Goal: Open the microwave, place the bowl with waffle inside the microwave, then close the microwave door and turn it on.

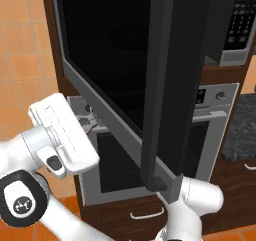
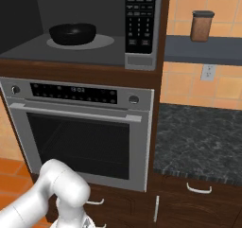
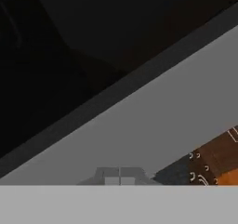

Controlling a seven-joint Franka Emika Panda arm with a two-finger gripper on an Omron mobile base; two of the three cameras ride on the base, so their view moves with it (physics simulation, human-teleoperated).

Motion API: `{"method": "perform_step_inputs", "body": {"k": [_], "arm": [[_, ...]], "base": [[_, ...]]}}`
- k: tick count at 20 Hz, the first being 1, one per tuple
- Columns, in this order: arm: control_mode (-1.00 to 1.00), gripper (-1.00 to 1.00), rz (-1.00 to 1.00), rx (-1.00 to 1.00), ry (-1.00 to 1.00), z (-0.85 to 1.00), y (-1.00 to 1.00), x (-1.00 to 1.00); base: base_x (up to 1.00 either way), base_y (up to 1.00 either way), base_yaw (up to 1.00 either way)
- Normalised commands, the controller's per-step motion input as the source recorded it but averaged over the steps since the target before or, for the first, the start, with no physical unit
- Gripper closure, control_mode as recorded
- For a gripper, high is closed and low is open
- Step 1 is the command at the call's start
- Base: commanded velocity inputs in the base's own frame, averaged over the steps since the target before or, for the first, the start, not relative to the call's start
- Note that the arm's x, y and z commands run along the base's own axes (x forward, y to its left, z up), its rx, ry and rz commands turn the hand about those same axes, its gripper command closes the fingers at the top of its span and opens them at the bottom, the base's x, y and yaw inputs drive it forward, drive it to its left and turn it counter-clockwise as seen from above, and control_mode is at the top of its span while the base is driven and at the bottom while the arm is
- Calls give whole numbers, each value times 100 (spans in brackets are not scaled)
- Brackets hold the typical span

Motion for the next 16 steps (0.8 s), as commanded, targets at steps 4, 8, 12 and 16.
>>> {"method": "perform_step_inputs", "body": {"k": [4, 8, 12, 16], "arm": [[-100, 100, -21, -1, -12, 41, -93, 96], [-100, 100, -15, 0, -12, 51, -98, 82], [-100, 100, -7, 0, -1, 18, -88, 100], [-100, 100, 19, 5, -1, 51, -74, 46]], "base": [[0, 0, 0], [0, 0, 0], [0, 0, 0], [0, 0, 0]]}}
